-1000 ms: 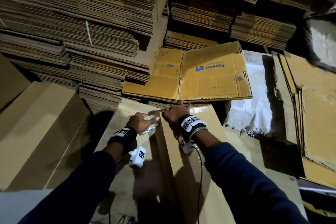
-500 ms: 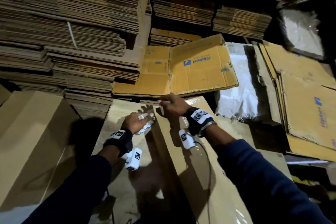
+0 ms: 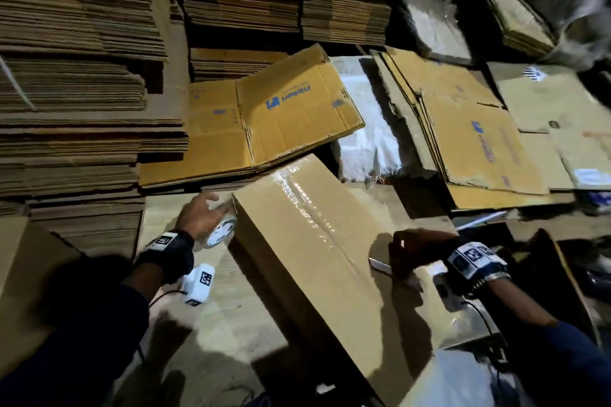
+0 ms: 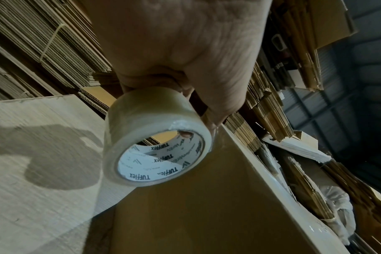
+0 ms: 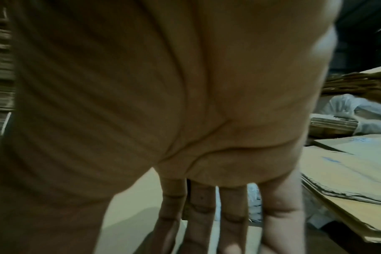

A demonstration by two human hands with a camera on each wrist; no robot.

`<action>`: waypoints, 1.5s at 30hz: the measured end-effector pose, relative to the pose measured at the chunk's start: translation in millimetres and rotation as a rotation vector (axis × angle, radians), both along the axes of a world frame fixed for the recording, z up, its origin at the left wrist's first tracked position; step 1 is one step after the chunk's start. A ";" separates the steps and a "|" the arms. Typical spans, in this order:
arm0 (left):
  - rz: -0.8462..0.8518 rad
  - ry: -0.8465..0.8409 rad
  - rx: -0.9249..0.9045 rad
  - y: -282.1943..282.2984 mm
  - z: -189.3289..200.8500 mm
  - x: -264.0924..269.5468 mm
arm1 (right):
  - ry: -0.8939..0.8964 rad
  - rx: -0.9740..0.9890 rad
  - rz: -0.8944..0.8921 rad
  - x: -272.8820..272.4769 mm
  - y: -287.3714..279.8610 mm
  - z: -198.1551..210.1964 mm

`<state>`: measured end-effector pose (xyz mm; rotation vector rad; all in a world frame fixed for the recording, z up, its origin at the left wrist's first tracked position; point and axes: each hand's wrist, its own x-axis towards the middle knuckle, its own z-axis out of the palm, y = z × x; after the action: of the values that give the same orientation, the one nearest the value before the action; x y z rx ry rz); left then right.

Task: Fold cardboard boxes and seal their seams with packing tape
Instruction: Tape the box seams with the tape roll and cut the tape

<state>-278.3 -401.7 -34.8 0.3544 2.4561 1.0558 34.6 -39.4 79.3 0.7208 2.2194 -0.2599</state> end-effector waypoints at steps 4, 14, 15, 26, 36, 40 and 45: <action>-0.115 -0.047 0.044 -3.9 -1.6 -9.6 | 0.048 0.041 0.062 9.7 -8.8 4.9; -0.290 -0.104 0.078 -17.9 8.5 -36.0 | 0.643 -0.439 -0.230 -114.5 -111.8 26.1; -0.302 -0.085 0.059 -18.4 10.9 -36.6 | 0.690 -0.481 -0.238 -131.4 -131.4 20.8; -0.340 0.011 -0.057 -24.0 21.8 -42.5 | 0.824 -0.201 -0.047 -194.5 -278.8 -49.8; -0.328 0.031 -0.061 -17.4 22.0 -37.5 | 0.792 0.003 0.093 -198.7 -287.9 -55.4; -0.269 0.045 -0.100 -14.4 22.8 -37.2 | 0.728 0.029 0.119 -211.7 -289.7 -48.2; -0.160 0.124 -0.154 -28.1 20.4 -38.3 | 0.643 -0.027 0.112 -194.4 -282.5 -41.7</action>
<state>-316.7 -429.8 -14.4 0.5703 2.5487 0.7956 -159.8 -321.9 37.6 0.5407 2.8434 -0.5213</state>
